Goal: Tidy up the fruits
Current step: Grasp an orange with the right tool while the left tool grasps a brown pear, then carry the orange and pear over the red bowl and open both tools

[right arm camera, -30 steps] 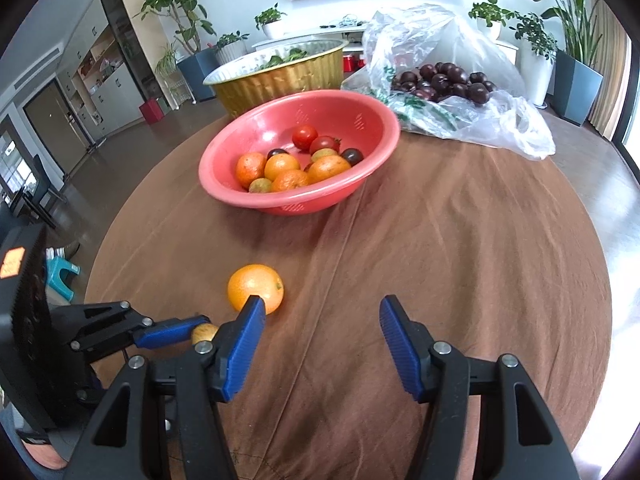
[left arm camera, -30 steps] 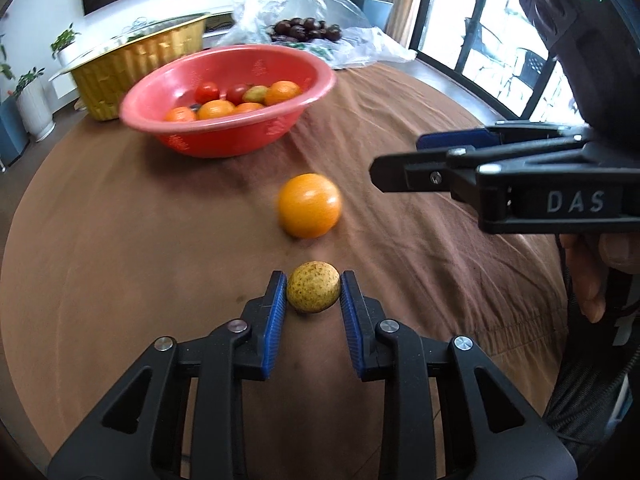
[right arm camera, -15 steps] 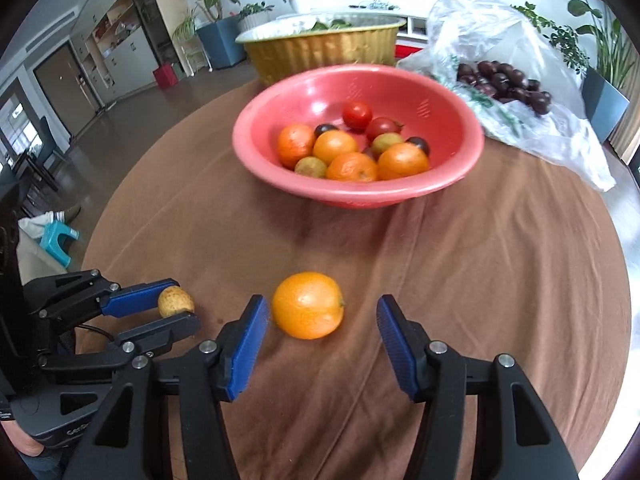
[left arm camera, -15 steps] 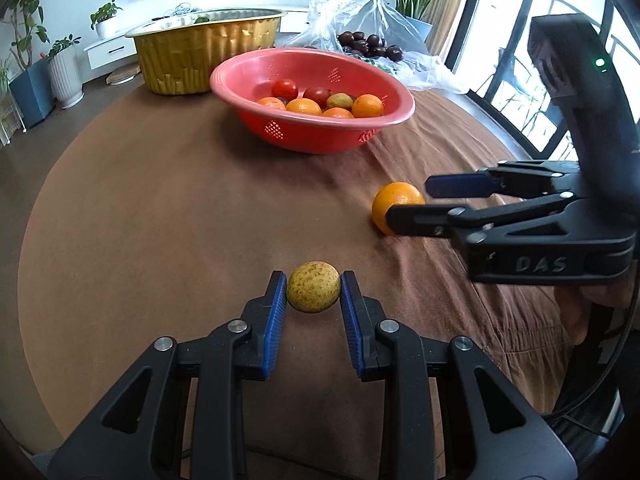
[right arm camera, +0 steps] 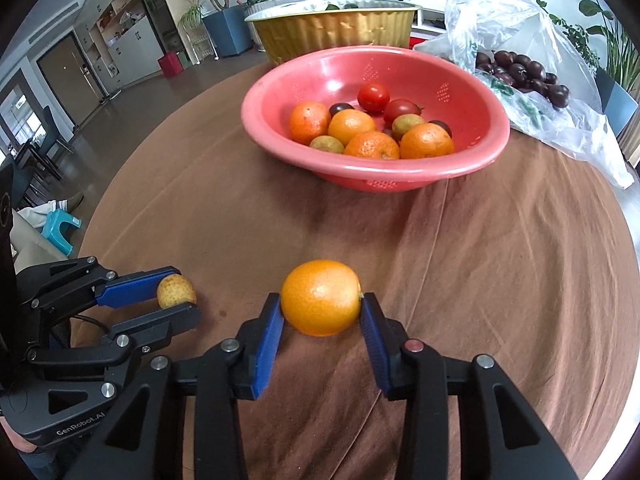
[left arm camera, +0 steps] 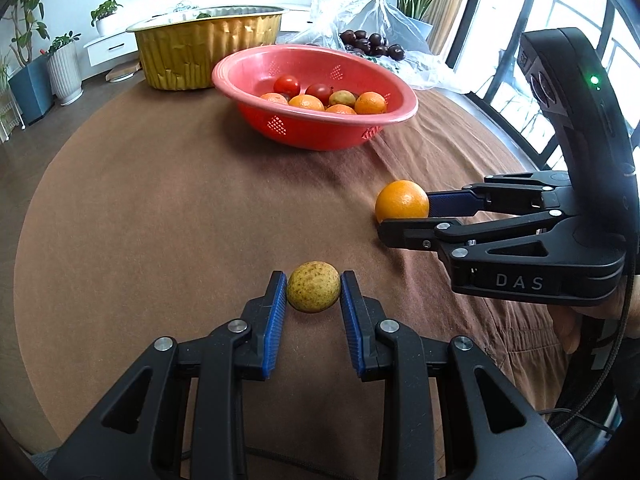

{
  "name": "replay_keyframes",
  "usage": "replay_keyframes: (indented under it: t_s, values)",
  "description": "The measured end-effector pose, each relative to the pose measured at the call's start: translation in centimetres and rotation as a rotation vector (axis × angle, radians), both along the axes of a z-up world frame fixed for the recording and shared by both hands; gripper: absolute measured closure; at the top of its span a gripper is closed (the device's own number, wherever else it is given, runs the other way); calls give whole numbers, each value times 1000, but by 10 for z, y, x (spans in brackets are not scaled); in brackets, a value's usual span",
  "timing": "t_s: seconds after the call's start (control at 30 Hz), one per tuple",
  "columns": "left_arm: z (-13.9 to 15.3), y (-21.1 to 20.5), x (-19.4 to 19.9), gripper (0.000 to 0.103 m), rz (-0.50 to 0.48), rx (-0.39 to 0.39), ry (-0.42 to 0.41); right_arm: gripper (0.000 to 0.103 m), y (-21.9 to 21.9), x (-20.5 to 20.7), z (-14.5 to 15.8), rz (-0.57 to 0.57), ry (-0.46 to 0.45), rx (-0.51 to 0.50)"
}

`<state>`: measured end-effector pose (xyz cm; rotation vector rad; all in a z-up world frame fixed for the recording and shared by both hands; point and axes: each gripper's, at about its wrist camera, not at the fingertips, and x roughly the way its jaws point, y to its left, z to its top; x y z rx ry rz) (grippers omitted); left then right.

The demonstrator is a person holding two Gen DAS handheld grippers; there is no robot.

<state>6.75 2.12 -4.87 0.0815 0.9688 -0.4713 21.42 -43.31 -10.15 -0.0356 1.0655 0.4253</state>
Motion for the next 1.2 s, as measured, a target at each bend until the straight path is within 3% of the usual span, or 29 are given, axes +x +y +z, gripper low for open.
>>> replay_keyframes:
  t_s: [0.37, 0.67, 0.93, 1.2]
  values:
    - [12, -1, 5, 78, -9, -23, -13, 61, -5, -15, 18, 2, -39, 12]
    - [42, -6, 24, 78, -29, -3, -78, 61, -16, -22, 37, -10, -77, 11]
    - [92, -15, 66, 78, -47, 23, -187, 61, -46, -5, 66, -66, -132, -2]
    - [112, -29, 121, 78, -65, 43, -215, 61, -73, 28, 92, -117, -182, -11]
